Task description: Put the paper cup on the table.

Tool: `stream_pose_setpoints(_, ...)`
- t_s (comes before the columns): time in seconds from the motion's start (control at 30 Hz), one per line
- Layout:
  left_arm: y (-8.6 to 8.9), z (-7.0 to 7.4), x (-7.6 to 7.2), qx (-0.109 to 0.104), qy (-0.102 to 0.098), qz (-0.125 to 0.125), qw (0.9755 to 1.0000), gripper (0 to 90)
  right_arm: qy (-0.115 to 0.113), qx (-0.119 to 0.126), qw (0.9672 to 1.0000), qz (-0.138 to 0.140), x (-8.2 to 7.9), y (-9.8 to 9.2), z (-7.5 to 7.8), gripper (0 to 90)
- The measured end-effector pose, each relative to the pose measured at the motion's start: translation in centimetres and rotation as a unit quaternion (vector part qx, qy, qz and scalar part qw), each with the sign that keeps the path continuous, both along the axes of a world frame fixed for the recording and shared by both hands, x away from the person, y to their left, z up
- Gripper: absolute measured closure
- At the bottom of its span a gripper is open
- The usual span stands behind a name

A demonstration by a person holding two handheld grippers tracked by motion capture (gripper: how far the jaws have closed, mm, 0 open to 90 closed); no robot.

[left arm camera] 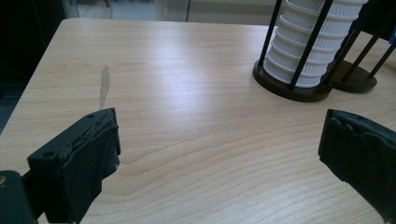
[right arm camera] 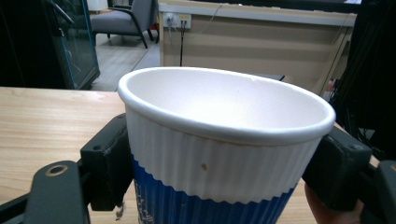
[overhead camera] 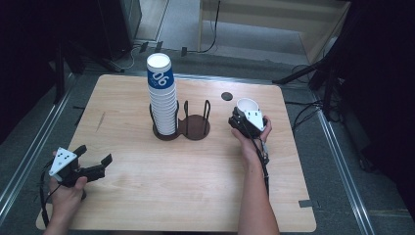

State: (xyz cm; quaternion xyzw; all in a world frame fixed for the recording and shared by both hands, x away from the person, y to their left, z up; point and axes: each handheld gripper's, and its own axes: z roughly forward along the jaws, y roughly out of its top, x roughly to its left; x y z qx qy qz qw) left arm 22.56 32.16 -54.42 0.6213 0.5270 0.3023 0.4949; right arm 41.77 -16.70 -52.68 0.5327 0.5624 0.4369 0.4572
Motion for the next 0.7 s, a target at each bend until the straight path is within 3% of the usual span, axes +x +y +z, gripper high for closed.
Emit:
stream_pose_setpoints(0.3, 0.6, -0.4, 0.2, -0.018, 0.007, 0.007, 0.9998, 0.0, 0.018, -0.015, 0.9997, -0.008, 0.5, -0.2, -1.3, 20.1)
stream_pose_setpoints(0.47, 0.5, -0.4, 0.1, -0.014, 0.007, 0.009, 0.9998, 0.0, 0.019, -0.009, 0.9997, -0.011, 0.4, -0.3, -1.5, 20.0)
stream_pose_setpoints(0.53, 0.4, -0.6, 0.2, -0.003, 0.012, 0.012, 0.9999, 0.0, 0.019, -0.008, 0.9997, -0.009, 0.3, -0.4, -1.6, 19.8)
stream_pose_setpoints(0.7, 0.3, -0.7, 0.1, -0.003, 0.012, 0.009, 0.9999, 0.0, 0.018, -0.002, 0.9996, -0.022, 0.3, -0.5, -1.7, 19.3)
